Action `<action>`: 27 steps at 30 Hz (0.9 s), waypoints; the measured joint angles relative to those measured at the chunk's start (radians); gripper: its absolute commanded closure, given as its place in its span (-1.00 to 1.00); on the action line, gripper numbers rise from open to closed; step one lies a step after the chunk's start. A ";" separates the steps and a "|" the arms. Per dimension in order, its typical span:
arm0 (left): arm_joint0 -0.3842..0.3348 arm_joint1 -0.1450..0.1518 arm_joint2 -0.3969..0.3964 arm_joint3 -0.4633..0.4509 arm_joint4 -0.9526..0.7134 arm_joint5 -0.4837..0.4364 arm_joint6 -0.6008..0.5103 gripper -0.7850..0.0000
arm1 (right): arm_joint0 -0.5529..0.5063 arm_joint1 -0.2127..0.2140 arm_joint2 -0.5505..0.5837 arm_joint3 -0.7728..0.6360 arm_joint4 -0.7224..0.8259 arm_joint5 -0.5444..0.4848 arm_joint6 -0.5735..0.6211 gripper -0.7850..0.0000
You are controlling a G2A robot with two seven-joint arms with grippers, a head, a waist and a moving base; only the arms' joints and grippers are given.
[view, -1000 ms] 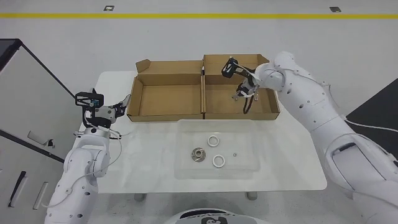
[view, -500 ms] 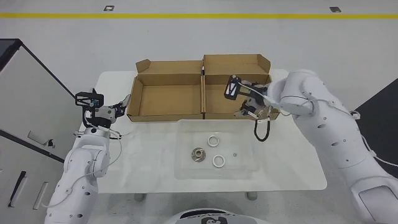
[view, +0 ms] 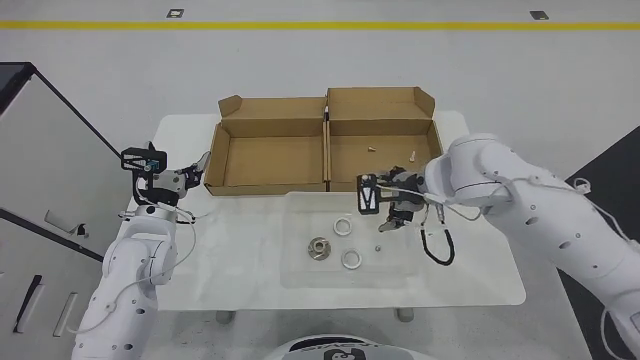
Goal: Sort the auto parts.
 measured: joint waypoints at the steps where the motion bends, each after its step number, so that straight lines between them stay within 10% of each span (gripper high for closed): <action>1: 0.000 0.000 0.000 0.000 0.000 0.000 0.000 -1.00 | 0.020 0.013 -0.027 0.000 0.016 -0.003 -0.003 -1.00; 27: 0.000 0.000 0.000 0.000 0.000 0.000 0.000 -1.00 | 0.081 0.040 -0.218 -0.097 -0.035 -0.012 -0.012 -1.00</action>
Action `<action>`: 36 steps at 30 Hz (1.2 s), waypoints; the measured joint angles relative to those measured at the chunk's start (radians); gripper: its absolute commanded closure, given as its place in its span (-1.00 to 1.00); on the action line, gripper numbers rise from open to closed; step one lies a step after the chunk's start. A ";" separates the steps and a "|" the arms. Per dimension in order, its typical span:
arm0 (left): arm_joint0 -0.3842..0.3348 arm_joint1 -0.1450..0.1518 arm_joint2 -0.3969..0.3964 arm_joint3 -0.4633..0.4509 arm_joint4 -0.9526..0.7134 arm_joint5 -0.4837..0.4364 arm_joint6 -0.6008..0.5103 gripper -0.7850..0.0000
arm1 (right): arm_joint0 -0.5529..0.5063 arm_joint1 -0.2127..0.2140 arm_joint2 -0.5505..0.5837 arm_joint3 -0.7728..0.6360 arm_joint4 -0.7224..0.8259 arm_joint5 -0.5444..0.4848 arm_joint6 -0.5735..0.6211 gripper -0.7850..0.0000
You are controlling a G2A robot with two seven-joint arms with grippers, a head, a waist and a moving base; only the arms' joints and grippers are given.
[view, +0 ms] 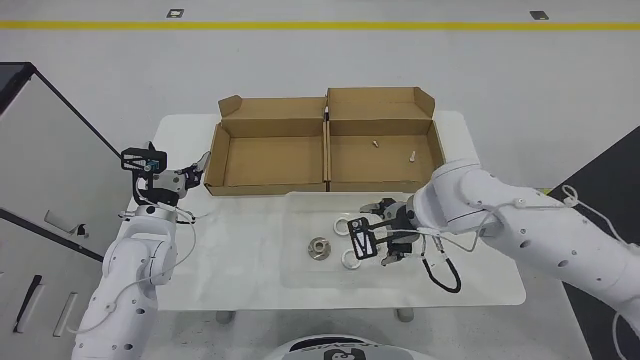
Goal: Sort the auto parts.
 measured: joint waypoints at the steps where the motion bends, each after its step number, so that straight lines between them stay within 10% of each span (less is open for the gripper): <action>1: 0.000 0.000 0.000 0.000 0.000 0.000 0.000 -1.00 | 0.014 -0.001 -0.017 0.000 0.008 0.010 0.010 -1.00; 12: 0.000 0.000 0.000 0.000 0.000 0.000 0.000 -1.00 | 0.148 -0.024 -0.163 0.069 0.112 0.056 0.056 -0.10; 36: 0.000 0.000 0.000 0.000 0.000 0.000 0.000 -1.00 | 0.155 -0.169 -0.264 0.261 0.111 0.121 0.121 0.04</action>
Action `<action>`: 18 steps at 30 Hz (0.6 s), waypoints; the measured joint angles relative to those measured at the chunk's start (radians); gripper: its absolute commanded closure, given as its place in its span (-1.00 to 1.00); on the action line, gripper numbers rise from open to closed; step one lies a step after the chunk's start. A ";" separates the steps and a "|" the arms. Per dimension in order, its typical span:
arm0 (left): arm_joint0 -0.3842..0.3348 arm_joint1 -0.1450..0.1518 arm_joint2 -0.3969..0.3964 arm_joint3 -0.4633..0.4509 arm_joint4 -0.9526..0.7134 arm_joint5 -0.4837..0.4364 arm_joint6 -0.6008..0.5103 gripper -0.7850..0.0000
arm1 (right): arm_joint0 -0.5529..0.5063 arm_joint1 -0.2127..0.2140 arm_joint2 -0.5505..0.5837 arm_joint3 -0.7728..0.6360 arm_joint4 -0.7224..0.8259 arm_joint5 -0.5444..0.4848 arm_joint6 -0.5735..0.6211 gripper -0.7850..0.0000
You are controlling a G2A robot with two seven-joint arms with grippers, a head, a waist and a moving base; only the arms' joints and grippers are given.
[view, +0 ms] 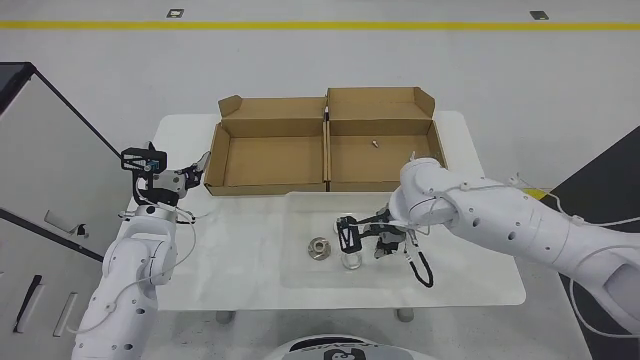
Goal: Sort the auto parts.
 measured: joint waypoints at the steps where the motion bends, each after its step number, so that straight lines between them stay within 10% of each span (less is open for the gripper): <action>1: 0.000 0.000 0.000 0.000 0.000 0.000 0.000 -1.00 | -0.002 -0.004 0.000 0.004 -0.001 0.005 0.005 0.04; 18: 0.000 0.000 0.000 0.000 0.000 0.000 0.000 -1.00 | -0.019 -0.044 0.000 0.053 0.008 0.064 0.064 0.05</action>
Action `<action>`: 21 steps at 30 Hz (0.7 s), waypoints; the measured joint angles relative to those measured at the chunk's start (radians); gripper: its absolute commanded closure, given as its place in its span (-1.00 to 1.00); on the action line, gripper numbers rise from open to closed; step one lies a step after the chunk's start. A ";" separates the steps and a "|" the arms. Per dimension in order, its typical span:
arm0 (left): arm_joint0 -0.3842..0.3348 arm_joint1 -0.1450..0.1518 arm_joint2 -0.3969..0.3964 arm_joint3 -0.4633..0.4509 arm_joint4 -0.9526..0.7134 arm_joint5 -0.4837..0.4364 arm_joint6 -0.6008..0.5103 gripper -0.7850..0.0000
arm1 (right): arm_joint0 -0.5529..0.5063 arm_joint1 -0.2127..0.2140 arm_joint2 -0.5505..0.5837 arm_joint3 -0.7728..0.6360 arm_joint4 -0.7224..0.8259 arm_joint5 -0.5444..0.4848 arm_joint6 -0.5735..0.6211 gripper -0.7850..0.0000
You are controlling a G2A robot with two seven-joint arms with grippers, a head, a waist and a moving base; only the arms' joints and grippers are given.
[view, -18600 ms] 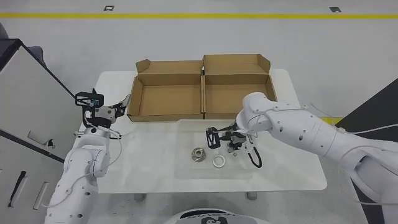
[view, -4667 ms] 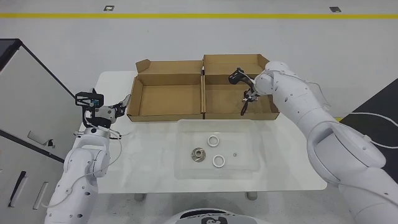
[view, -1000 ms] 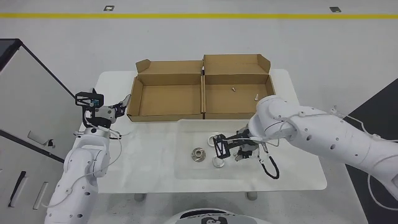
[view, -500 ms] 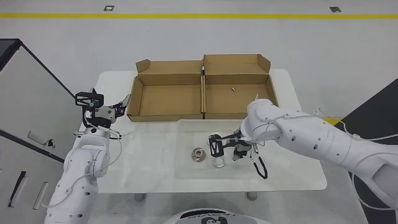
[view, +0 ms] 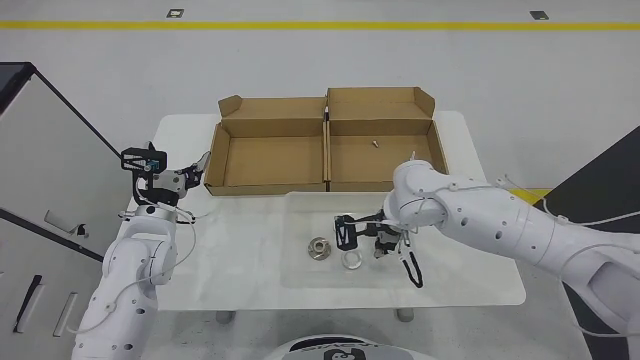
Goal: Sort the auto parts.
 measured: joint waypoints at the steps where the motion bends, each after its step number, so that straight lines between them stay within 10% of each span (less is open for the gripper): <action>1: 0.000 0.000 0.000 0.000 0.000 0.000 0.000 -1.00 | -0.001 -0.001 0.000 0.002 0.000 0.003 0.003 0.05; 21: 0.000 0.000 0.000 0.000 0.000 0.000 0.000 -1.00 | -0.012 -0.019 0.000 0.035 0.001 0.021 0.021 0.17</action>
